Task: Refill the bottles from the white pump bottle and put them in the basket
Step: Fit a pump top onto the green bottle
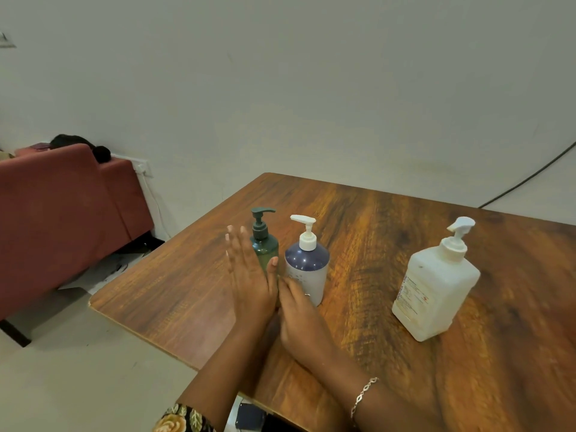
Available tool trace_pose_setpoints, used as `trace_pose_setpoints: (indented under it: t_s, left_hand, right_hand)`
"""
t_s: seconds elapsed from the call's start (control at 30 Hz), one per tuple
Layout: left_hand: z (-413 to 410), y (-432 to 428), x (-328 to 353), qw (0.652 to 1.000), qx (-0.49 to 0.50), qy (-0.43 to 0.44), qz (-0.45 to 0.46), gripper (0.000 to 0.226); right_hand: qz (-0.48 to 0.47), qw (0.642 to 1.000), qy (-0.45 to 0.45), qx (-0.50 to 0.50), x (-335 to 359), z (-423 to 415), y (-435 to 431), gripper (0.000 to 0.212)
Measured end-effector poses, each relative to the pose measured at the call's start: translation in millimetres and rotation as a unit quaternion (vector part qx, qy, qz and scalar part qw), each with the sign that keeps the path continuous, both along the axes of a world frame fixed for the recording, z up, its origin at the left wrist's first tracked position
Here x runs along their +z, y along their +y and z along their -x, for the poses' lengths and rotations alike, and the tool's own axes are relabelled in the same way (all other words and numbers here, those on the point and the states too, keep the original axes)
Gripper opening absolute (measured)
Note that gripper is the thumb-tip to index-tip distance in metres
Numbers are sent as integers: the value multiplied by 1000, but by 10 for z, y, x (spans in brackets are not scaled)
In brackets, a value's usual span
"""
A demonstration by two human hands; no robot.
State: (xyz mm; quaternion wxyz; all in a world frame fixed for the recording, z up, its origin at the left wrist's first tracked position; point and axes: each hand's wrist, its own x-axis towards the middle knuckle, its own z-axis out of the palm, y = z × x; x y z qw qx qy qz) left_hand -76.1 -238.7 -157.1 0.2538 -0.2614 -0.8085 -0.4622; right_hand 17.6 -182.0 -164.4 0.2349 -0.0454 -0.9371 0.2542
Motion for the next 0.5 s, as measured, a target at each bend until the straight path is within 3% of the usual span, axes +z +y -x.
trace_pose_setpoints:
  t_s: [0.2,0.5]
  left_hand:
    - [-314,110,8,997,24,50,59,64]
    - [-801,357,111,994,-38,75,64,63]
  right_hand:
    - [-83,994,61,-42,79,-334,195,36]
    - [-138,983,79,-91,277,-797,471,29]
